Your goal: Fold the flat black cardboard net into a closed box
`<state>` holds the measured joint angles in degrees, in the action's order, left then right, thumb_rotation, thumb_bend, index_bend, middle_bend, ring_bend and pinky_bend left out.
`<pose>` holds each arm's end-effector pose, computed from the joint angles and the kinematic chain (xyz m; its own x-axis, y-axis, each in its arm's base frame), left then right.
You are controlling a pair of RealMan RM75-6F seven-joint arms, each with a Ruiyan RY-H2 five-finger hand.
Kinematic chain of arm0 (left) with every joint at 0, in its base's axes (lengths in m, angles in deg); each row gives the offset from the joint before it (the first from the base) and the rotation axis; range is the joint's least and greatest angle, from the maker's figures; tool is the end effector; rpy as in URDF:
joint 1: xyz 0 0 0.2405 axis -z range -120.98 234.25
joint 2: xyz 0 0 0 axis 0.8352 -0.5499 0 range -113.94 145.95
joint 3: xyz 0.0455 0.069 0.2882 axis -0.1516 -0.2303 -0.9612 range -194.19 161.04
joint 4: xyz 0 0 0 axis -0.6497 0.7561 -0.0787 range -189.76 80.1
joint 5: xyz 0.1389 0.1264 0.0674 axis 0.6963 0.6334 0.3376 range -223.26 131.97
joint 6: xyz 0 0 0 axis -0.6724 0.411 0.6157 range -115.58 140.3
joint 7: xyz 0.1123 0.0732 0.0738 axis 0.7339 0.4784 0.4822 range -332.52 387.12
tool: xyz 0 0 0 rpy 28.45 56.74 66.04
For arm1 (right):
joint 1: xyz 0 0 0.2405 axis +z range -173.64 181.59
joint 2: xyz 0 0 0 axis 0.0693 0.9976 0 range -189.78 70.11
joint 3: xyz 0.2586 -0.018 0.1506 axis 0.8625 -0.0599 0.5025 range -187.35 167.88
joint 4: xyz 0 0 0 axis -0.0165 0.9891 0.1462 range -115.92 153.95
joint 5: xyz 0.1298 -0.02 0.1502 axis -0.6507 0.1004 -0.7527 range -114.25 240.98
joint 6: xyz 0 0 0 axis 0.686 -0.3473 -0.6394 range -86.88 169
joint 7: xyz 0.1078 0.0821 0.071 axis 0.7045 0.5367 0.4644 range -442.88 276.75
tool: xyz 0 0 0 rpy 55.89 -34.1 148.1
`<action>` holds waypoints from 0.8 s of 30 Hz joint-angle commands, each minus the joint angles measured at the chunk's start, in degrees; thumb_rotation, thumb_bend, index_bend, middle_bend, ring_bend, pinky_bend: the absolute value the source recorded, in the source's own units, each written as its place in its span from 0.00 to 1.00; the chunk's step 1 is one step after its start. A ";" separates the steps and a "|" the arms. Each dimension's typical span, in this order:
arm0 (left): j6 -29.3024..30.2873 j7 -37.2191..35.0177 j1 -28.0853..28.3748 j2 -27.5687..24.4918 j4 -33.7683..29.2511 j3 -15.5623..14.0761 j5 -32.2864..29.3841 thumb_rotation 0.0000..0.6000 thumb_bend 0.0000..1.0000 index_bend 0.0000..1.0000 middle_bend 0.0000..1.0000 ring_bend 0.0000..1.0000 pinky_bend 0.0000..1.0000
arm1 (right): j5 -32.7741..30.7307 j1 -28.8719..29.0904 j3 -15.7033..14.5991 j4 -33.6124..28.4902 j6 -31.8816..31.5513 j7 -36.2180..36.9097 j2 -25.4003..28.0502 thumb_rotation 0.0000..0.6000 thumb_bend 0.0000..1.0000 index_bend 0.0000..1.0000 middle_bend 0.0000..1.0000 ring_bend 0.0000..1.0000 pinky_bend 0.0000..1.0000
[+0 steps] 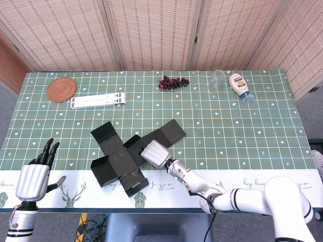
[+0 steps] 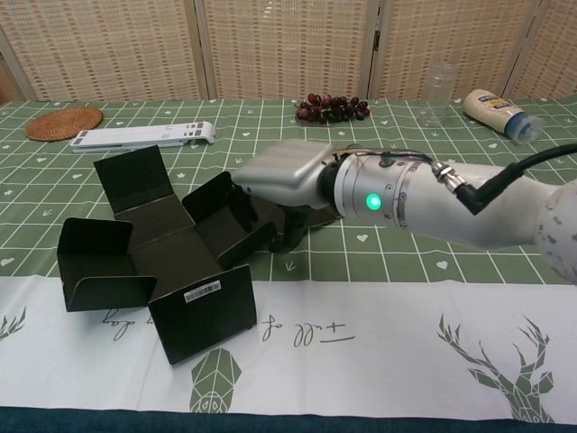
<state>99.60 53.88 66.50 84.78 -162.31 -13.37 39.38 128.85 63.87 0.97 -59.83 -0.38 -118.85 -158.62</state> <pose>-0.2705 0.2127 0.1517 0.4978 -0.0596 0.8652 0.8612 -0.0839 -0.5013 -0.0513 -0.3802 -0.0953 0.7413 -0.1057 0.6628 -0.4898 -0.7603 0.4265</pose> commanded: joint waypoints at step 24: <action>-0.76 -3.81 -0.71 0.21 2.67 -0.06 0.92 1.00 0.14 0.04 0.00 0.30 0.51 | -6.99 -4.45 -4.79 -12.26 -10.02 -7.28 5.84 1.00 0.42 0.61 0.60 0.87 1.00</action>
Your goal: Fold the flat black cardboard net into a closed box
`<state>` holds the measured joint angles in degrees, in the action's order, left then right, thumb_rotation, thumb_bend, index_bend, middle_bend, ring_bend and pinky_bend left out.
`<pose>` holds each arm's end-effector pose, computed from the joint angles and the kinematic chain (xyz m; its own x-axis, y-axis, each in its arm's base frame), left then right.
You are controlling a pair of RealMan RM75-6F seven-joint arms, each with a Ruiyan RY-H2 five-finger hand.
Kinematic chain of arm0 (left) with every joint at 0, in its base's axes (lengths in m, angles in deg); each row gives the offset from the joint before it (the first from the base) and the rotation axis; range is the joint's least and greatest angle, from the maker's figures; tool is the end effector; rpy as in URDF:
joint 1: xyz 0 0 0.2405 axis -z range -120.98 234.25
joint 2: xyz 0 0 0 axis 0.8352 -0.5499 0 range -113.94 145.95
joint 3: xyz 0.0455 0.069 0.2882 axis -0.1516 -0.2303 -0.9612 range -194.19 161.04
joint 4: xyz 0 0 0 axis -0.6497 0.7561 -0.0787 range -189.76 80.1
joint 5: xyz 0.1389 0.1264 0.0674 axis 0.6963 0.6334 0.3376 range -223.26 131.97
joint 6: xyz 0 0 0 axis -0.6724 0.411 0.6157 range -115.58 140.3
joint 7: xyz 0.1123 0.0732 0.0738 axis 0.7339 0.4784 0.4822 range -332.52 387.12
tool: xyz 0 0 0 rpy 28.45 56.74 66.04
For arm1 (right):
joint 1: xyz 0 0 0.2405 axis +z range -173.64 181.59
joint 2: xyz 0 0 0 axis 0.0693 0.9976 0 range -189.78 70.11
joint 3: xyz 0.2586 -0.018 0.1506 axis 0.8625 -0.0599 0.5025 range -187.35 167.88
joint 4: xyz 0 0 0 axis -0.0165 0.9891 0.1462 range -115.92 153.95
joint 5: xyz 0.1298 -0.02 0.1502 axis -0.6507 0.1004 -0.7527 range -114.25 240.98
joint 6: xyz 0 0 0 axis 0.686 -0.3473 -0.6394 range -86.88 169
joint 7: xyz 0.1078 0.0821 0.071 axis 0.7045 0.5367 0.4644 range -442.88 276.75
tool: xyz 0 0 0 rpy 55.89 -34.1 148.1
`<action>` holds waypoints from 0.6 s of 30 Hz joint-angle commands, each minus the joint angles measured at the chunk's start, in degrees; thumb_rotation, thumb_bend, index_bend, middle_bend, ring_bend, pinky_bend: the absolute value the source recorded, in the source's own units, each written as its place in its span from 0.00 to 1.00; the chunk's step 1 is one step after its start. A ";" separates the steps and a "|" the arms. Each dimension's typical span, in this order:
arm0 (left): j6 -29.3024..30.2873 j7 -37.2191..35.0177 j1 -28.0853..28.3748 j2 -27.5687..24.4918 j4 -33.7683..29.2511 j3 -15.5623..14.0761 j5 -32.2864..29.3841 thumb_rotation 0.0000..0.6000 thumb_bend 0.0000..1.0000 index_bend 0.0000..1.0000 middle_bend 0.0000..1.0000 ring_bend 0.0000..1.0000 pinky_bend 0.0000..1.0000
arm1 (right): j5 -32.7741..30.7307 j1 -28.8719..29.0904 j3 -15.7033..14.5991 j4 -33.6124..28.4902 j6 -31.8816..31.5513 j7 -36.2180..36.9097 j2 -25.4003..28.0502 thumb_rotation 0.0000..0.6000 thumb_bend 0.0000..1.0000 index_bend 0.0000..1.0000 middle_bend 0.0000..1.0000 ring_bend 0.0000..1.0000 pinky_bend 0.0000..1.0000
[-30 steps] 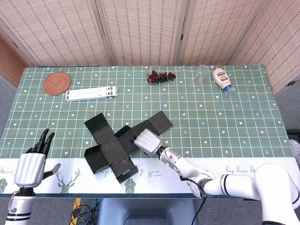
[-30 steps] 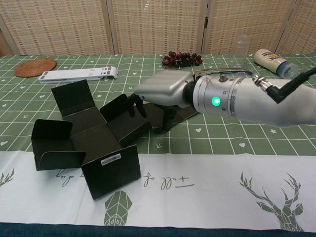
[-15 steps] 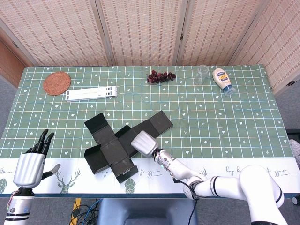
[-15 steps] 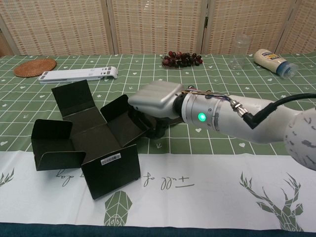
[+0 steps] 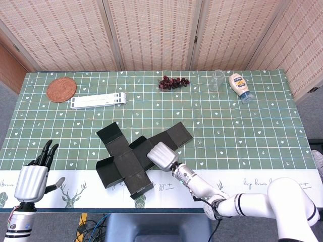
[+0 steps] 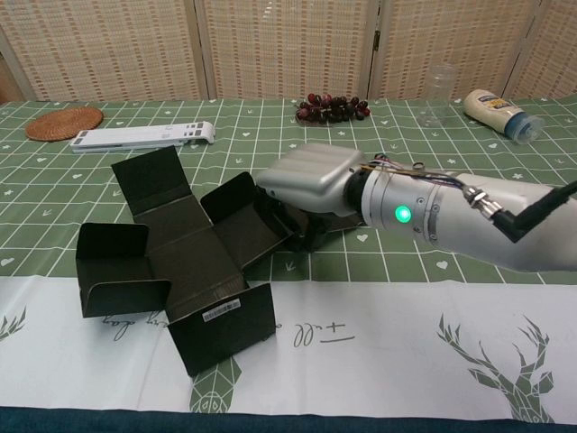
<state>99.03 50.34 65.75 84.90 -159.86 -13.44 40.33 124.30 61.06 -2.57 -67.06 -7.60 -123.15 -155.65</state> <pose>-0.2795 0.2102 0.1504 0.4810 -0.0501 0.8753 0.8707 -0.0896 -0.4836 -0.0731 -0.3643 -0.0773 0.7279 -0.1267 0.6739 -0.5405 -0.7108 0.4501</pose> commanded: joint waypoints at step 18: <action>-1.53 -1.01 0.33 0.21 0.59 0.07 -0.19 1.00 0.13 0.03 0.00 0.29 0.51 | -14.60 -0.68 -3.11 -16.82 -4.67 -8.67 13.22 1.00 0.14 0.00 0.12 0.81 1.00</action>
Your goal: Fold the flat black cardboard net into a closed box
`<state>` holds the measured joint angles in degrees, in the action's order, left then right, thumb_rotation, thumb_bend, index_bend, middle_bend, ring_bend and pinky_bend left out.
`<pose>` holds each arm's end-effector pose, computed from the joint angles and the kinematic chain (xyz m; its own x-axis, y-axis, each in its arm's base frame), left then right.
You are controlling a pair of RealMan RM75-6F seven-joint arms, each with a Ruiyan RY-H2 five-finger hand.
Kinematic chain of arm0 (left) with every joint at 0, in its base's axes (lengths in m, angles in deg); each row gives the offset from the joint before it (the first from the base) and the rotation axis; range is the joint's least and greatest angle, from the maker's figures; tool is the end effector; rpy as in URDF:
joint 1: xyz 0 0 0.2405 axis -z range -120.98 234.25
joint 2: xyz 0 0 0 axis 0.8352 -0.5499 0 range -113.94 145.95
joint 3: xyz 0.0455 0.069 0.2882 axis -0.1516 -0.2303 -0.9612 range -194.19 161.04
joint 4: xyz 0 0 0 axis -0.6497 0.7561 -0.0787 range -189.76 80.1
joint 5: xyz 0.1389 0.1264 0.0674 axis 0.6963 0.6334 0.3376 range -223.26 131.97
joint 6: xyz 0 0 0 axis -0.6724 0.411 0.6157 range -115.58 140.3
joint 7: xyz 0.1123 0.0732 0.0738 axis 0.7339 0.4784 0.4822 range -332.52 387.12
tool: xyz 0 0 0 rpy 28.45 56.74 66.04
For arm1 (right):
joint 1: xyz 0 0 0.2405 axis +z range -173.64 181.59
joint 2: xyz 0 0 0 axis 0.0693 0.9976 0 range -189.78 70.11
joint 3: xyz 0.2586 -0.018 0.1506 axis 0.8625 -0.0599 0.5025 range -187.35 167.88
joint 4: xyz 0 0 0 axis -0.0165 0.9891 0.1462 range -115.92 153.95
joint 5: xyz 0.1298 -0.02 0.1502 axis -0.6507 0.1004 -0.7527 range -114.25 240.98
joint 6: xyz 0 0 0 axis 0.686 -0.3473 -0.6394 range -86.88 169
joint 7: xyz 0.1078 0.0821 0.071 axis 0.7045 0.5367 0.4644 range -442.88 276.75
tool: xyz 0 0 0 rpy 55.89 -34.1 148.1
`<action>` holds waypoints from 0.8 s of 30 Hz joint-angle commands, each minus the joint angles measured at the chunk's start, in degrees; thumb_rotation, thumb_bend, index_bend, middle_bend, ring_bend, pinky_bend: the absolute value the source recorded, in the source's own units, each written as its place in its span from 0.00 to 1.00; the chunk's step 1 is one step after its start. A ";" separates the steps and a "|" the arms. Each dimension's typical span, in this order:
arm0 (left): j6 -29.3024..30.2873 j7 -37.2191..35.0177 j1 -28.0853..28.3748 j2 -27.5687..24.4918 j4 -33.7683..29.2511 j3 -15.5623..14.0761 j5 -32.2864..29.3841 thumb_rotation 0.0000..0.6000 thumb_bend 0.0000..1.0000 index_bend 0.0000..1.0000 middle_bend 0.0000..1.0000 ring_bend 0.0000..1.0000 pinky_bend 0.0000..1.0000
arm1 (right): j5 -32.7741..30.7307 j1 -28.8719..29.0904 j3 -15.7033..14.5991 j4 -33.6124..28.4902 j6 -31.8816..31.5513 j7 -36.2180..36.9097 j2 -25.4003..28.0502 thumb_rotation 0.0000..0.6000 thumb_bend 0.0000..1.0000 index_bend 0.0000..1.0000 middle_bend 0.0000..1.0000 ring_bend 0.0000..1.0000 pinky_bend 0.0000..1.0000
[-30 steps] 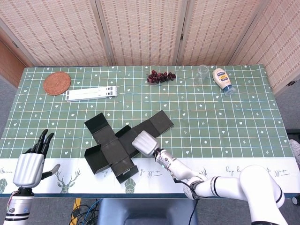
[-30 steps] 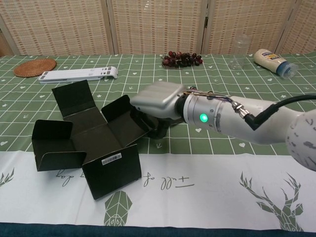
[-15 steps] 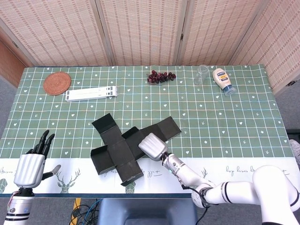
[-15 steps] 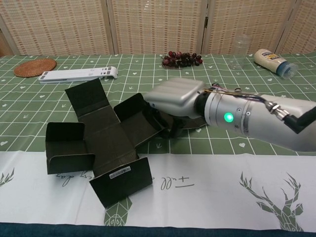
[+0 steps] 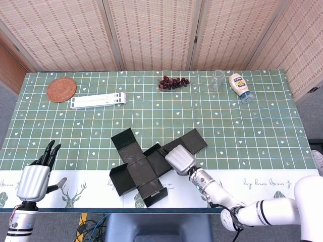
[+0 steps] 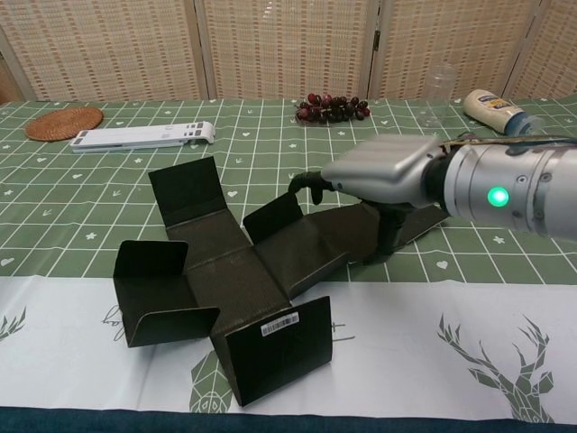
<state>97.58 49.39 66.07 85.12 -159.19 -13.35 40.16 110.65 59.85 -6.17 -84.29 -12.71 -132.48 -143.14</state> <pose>-0.2811 0.2125 0.1460 0.4752 -0.0294 0.8794 0.8739 -0.1006 -0.4756 -0.1041 -0.3484 -0.0159 0.7641 -0.2274 0.6037 -0.5896 -0.6257 0.5108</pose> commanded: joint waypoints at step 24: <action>-1.45 0.02 0.07 -0.68 -1.27 -0.32 -0.83 1.00 0.13 0.03 0.00 0.29 0.51 | -12.85 10.00 -4.82 11.40 9.61 -1.85 -1.31 1.00 0.14 0.00 0.09 0.79 1.00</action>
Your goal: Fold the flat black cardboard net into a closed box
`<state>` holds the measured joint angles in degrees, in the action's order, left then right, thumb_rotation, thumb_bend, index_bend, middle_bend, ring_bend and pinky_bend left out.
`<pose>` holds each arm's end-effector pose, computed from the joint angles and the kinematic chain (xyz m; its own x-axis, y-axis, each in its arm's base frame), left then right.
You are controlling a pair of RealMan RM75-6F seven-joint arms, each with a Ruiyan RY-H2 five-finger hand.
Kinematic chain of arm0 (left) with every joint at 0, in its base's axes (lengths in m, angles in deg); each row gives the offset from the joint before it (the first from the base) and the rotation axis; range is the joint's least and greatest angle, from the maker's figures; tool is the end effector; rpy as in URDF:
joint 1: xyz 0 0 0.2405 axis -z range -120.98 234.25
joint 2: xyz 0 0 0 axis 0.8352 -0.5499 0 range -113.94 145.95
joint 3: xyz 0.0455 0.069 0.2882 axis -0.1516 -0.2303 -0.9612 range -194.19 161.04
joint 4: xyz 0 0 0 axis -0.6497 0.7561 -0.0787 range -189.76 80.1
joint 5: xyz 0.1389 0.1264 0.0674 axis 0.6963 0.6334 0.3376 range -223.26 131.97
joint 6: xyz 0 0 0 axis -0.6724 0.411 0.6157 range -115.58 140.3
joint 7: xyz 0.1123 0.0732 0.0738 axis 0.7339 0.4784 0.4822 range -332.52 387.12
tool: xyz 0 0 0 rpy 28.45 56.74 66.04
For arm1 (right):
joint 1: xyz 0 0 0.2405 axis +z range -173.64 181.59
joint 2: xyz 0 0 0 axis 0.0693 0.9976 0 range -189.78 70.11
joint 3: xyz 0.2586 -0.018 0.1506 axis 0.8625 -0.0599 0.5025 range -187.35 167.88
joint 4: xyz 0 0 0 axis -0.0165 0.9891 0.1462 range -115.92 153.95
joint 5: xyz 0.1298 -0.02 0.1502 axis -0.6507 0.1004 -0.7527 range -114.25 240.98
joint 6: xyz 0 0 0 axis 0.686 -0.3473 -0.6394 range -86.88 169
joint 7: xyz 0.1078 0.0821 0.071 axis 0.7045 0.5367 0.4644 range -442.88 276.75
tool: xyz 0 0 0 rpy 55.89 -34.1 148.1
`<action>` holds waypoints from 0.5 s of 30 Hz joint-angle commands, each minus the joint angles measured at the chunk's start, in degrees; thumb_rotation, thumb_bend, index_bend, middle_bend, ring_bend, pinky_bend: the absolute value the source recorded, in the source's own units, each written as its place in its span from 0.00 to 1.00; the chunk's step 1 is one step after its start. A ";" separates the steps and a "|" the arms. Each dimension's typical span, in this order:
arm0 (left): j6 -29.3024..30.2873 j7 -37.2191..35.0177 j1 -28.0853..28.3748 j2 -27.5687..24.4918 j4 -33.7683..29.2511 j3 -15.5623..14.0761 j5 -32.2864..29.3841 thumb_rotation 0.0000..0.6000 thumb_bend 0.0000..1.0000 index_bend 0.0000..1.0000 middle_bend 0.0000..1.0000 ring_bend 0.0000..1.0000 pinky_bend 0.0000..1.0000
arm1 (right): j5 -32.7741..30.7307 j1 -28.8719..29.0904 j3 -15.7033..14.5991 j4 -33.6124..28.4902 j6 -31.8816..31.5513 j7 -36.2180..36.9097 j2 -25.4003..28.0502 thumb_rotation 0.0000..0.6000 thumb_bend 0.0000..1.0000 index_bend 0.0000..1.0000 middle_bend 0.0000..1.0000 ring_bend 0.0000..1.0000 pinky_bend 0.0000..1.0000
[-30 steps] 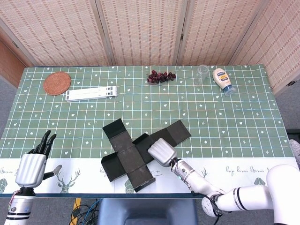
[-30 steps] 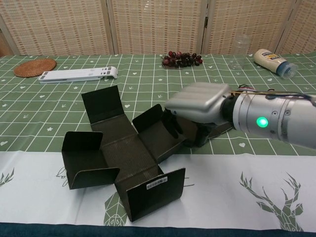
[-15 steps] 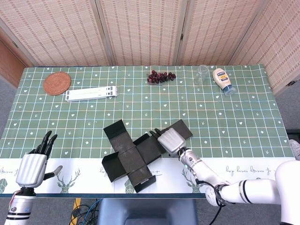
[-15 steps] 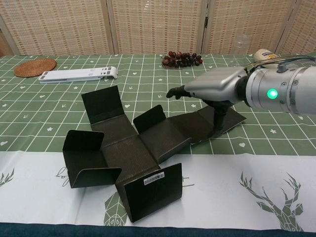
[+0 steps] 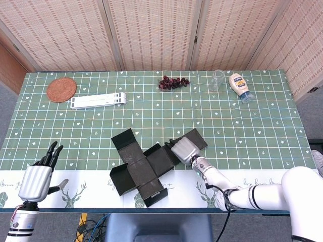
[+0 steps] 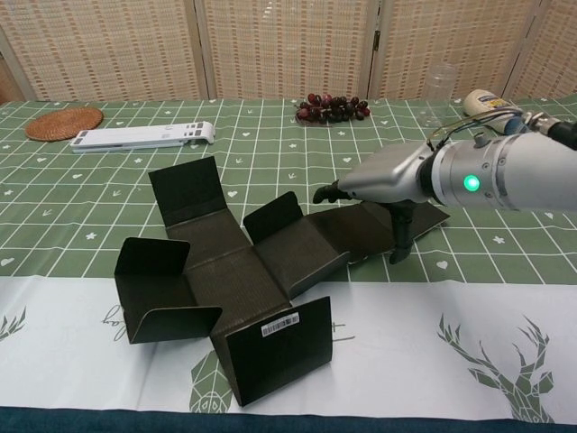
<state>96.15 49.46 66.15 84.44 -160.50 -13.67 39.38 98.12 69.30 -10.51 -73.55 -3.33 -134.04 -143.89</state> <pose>-0.2801 0.2112 0.1445 0.4691 0.0049 0.8831 0.8788 -0.1014 -0.4662 -0.1171 -0.3910 -0.0323 0.8593 -0.2871 0.4233 -0.5024 -0.6291 0.5932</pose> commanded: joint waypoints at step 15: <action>0.02 -1.27 -0.39 -0.03 0.51 -0.24 -0.16 1.00 0.13 0.03 0.00 0.29 0.51 | -2.05 3.84 -2.75 3.86 -0.29 -1.17 -3.34 1.00 0.14 0.00 0.09 0.79 1.00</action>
<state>96.17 48.22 65.78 84.42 -160.00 -13.90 39.23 96.20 73.01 -13.13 -69.80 -3.60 -135.11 -147.14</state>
